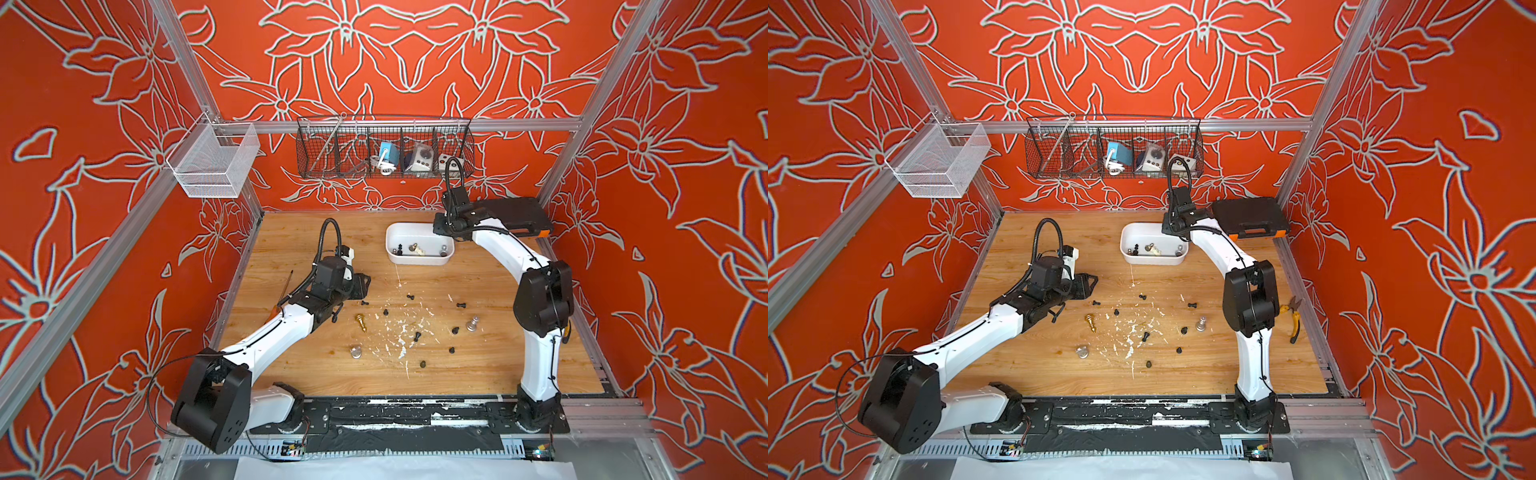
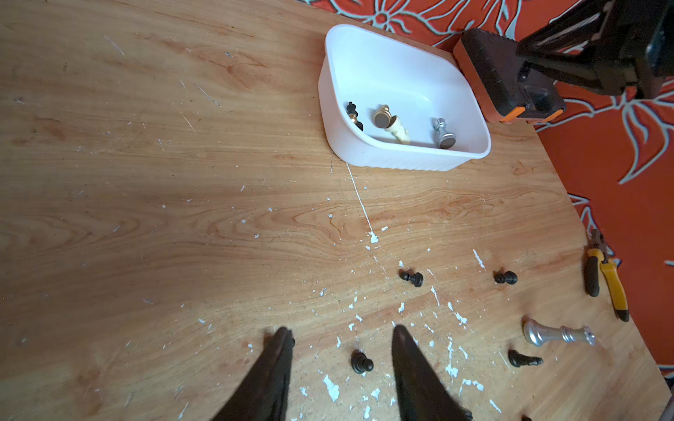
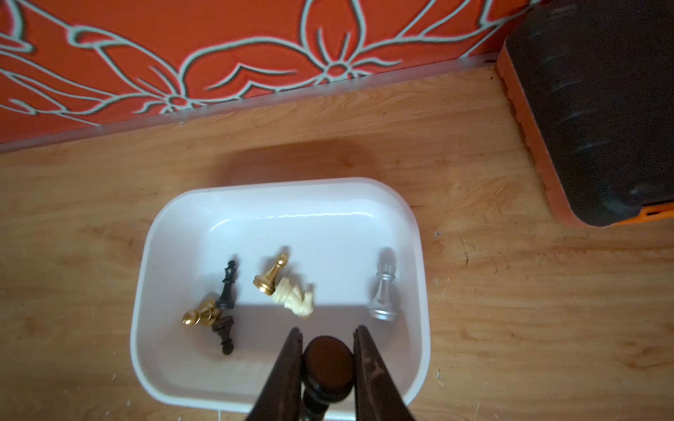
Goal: Put the chess pieces into the storage box
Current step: Place the chess piece in the storage box.
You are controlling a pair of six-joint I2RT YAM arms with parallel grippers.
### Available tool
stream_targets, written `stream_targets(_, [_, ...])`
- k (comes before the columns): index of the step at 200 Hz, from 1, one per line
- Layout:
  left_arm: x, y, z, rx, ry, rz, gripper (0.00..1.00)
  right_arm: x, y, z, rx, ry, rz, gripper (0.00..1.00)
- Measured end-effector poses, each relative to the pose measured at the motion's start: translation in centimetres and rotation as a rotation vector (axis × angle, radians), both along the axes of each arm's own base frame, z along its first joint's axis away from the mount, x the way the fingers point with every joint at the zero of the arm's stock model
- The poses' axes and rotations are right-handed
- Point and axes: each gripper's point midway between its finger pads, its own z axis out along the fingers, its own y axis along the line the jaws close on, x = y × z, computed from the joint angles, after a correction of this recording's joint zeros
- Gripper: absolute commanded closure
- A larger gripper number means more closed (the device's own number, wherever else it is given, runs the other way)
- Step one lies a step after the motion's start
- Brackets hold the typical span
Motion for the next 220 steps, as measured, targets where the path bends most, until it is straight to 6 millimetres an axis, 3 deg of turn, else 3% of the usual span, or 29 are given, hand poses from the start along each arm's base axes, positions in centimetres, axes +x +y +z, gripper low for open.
stream_targets(63, [-0.2, -0.3, 0.0, -0.026, 0.015, -0.003, 0.54, 3.6, -1.1, -4.4, -0.023, 0.027, -0.046, 0.79])
stream_targets(157, [-0.7, -0.3, -0.9, -0.03, 0.05, -0.005, 0.53, 5.3, -0.6, -5.2, -0.027, 0.007, -0.049, 0.74])
stream_targets(220, [-1.1, -0.1, -1.6, -0.027, 0.069, -0.002, 0.53, 5.3, -0.7, -6.5, -0.045, 0.029, -0.039, 0.64])
